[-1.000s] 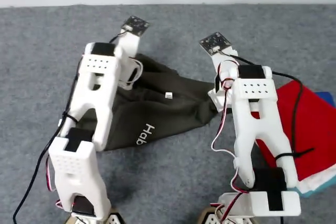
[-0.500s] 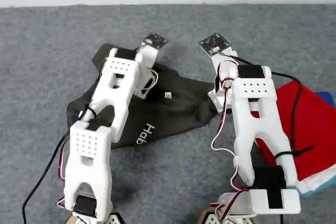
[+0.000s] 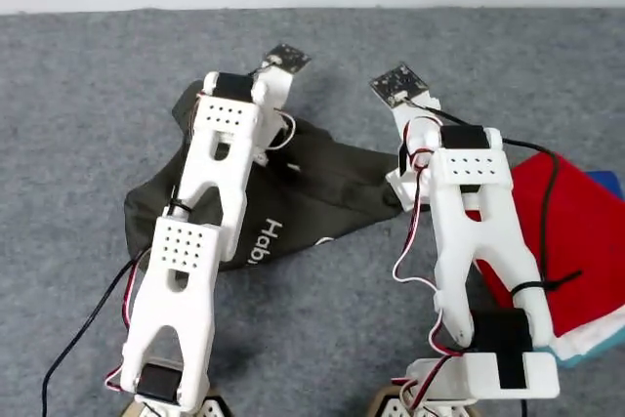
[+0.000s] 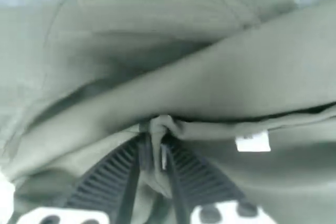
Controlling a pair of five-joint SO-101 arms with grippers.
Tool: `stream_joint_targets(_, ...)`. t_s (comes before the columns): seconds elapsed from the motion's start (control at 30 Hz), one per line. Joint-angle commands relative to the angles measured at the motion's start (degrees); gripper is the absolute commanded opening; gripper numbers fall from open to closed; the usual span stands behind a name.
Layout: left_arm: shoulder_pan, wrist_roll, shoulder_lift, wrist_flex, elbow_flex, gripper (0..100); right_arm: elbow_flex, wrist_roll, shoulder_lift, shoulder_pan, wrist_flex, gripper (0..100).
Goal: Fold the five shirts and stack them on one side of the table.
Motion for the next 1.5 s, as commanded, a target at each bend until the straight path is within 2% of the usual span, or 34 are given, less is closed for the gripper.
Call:
stream_joint_targets(0.0,-0.8,0.8,-3.5,1.2,-1.9,2,-0.4,-0.4,-0.2,0.4,-2.2,15.4)
stream_joint_targets(0.13,-1.0,0.4,-5.6,1.2,-1.6,2,-0.4,-0.5,-0.2,3.0,-5.9,15.4)
stream_joint_targets(0.23,-1.0,-3.2,-6.2,1.2,-1.6,1,-0.5,-0.6,-0.2,4.8,-8.7,15.4)
stream_joint_targets(0.33,-1.1,-3.9,-6.4,1.2,-2.1,1,-0.4,-0.6,-0.1,4.8,-10.1,15.4)
stream_joint_targets(0.5,-1.1,0.9,-6.5,1.2,-2.3,1,-0.4,-0.6,4.7,4.8,-9.8,15.4)
stream_joint_targets(0.83,-1.1,1.1,-9.5,1.2,-1.9,1,-0.6,-0.5,13.7,4.7,-8.7,15.2)
stream_joint_targets(0.9,-1.1,1.1,-9.5,1.2,-1.9,1,-0.7,-0.3,14.1,4.5,-8.9,12.5)
stream_joint_targets(1.13,-1.1,1.1,-9.5,1.2,-1.9,1,-0.4,-0.1,14.2,4.9,-10.9,1.5)
stream_joint_targets(1.27,-1.1,1.1,-9.5,1.2,-1.9,1,-1.0,-0.1,12.9,5.2,-10.2,1.0)
stream_joint_targets(1.47,-1.1,1.1,-9.5,1.2,-1.9,1,-5.5,-0.1,3.5,5.1,-3.2,1.0)
